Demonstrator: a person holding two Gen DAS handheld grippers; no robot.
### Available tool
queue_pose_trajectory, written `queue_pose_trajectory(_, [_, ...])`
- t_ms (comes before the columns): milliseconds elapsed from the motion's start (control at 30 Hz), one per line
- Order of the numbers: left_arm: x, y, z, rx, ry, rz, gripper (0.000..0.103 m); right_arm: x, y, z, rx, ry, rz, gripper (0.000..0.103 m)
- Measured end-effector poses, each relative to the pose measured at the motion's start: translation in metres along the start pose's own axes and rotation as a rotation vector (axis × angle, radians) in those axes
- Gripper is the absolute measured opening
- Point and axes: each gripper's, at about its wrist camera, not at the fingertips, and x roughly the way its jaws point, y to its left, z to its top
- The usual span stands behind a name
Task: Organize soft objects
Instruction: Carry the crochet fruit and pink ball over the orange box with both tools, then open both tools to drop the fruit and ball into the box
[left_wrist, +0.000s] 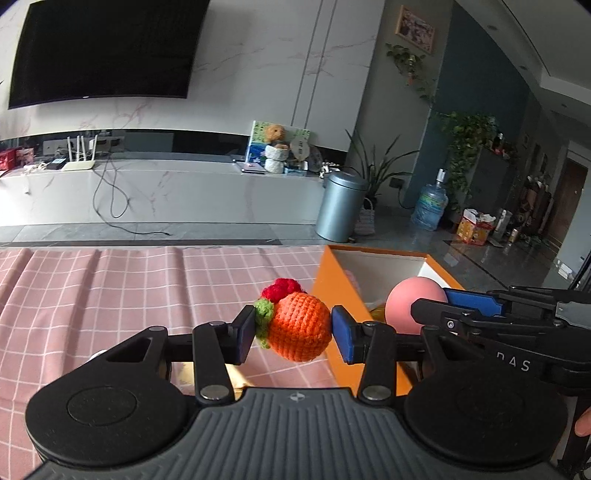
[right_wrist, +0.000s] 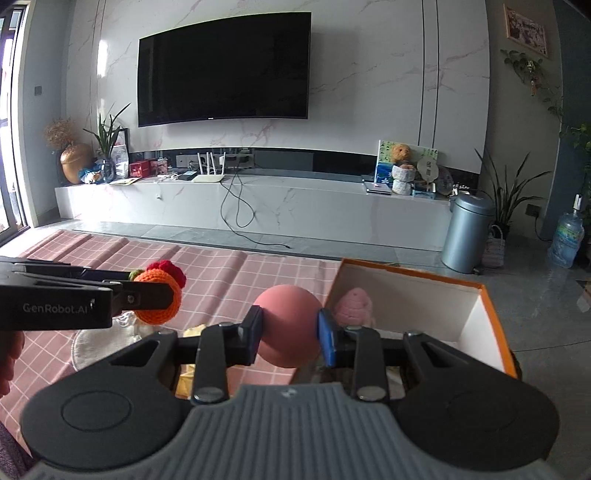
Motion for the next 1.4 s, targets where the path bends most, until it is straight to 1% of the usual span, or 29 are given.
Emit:
queue_pose_trajectory(133, [0.020,-0.024,0.009,0.034,0.015,-0.062,0.050,-0.006,-0.026,-0.001,-0.034,0.014,-0.049,0.032])
queue_pose_trajectory(300, [0.047,-0.052,0.016,0.100,0.046,-0.120,0.050,0.002,-0.057,-0.004,-0.069,0.068,-0.092,0.032])
queue_pose_trajectory(533, [0.089,-0.079,0.019,0.178,0.106,-0.153,0.050,0.036,-0.089,-0.007,-0.137,0.148,-0.138,0.033])
queue_pose_trajectory(733, [0.121,-0.086,0.020,0.212,0.153,-0.176,0.050,0.070,-0.104,-0.009,-0.194,0.206,-0.158,0.034])
queue_pose_trajectory(933, [0.147,-0.087,0.019,0.222,0.191,-0.182,0.050,0.095,-0.113,-0.014,-0.240,0.250,-0.166,0.035])
queue_pose_trajectory(1033, [0.157,-0.088,0.017,0.228,0.203,-0.172,0.051,0.109,-0.118,-0.015,-0.238,0.274,-0.174,0.035])
queue_pose_trajectory(1167, [0.171,-0.090,0.017,0.226,0.229,-0.178,0.051,0.125,-0.119,-0.017,-0.251,0.294,-0.185,0.037])
queue_pose_trajectory(1233, [0.175,-0.089,0.017,0.221,0.245,-0.177,0.052,0.128,-0.119,-0.016,-0.251,0.307,-0.181,0.038])
queue_pose_trajectory(1400, [0.181,-0.087,0.016,0.208,0.260,-0.149,0.052,0.128,-0.120,-0.018,-0.268,0.318,-0.179,0.040])
